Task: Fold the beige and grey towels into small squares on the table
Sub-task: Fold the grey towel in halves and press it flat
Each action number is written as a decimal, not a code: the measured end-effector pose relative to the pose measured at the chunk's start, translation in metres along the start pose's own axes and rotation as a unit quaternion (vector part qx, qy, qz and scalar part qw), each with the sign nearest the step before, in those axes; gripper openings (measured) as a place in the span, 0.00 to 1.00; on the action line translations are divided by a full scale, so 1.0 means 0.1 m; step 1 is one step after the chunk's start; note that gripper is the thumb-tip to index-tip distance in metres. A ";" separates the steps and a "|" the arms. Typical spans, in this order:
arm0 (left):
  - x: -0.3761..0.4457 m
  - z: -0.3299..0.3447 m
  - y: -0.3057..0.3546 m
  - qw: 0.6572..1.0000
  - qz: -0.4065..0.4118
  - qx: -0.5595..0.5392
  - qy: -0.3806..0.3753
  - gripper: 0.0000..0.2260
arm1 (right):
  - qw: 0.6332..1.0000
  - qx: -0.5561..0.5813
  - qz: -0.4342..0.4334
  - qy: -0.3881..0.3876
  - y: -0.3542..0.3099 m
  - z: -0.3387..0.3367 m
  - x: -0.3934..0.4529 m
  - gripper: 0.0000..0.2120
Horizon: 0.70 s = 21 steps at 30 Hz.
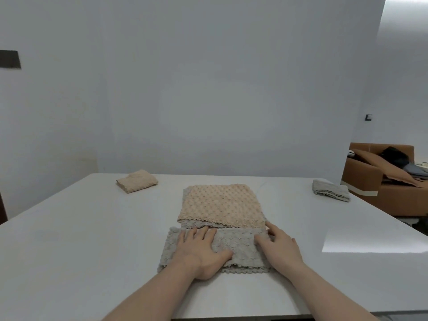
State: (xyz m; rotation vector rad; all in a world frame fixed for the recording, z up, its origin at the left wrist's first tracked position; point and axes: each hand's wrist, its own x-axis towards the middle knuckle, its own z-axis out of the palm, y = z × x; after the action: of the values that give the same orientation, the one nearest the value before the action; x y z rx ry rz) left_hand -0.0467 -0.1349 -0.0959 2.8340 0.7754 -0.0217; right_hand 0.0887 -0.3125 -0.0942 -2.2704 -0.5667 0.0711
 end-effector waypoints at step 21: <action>-0.13 0.04 -0.20 0.990 0.017 -0.001 0.142 0.37 | 0.993 0.066 -0.046 0.087 0.12 0.05 -0.02 0.28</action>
State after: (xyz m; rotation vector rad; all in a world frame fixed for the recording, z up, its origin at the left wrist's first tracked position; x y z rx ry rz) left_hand -0.0678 -0.1254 -0.1026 2.8837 0.7802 0.3941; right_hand 0.0906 -0.3167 -0.1065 -2.0943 -0.5555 -0.1310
